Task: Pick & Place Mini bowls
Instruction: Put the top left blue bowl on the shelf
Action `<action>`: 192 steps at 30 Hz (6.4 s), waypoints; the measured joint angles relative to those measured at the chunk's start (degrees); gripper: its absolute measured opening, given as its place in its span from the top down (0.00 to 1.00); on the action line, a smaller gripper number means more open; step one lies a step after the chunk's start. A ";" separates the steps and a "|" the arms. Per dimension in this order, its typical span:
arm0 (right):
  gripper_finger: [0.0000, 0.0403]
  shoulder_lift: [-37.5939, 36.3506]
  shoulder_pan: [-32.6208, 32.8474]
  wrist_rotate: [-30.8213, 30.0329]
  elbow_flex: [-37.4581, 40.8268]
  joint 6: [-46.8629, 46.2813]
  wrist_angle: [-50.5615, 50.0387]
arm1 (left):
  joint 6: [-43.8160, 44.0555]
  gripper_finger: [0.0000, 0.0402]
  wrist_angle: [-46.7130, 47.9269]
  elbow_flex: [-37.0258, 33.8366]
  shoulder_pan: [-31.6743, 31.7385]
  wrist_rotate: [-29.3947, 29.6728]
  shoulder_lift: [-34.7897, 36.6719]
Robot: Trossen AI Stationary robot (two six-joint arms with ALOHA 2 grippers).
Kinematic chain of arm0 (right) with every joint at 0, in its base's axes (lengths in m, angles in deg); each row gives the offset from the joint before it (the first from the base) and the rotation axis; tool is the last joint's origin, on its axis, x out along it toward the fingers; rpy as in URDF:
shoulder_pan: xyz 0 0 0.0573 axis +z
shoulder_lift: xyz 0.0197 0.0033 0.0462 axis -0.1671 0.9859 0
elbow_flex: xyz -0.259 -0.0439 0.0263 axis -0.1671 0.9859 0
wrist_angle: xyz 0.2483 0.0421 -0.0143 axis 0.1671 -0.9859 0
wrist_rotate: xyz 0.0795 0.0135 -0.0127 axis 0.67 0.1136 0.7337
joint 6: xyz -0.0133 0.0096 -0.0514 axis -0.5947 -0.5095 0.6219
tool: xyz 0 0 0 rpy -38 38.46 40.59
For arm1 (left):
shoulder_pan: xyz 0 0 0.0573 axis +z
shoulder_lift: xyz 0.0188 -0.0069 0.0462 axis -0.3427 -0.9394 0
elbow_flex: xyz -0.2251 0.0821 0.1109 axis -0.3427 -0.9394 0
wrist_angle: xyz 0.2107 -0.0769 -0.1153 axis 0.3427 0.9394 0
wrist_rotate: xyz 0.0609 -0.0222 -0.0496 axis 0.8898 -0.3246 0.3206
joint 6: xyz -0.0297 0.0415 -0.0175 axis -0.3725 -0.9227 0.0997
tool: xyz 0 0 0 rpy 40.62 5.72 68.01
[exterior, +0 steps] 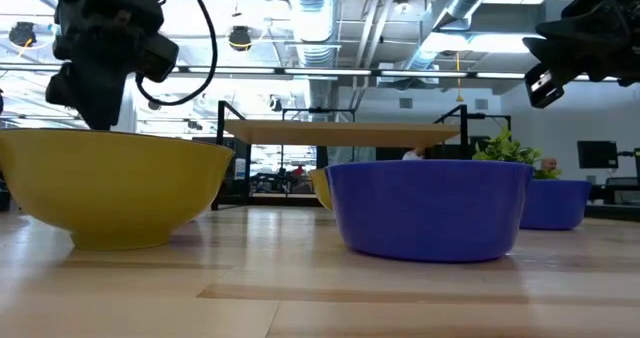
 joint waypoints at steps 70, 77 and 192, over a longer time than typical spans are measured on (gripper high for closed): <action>0.82 0.01 -0.01 -0.43 0.00 0.00 -0.15 | 1.26 0.60 -4.28 -2.73 3.60 10.07 -13.00; 0.82 0.01 -0.01 -0.43 0.00 -0.01 -0.15 | 1.24 0.68 -4.28 -2.73 3.59 10.25 -13.00; 0.82 -0.01 -0.01 -0.43 0.00 -0.02 -0.55 | -38.32 0.99 37.83 80.06 43.03 8.54 -48.38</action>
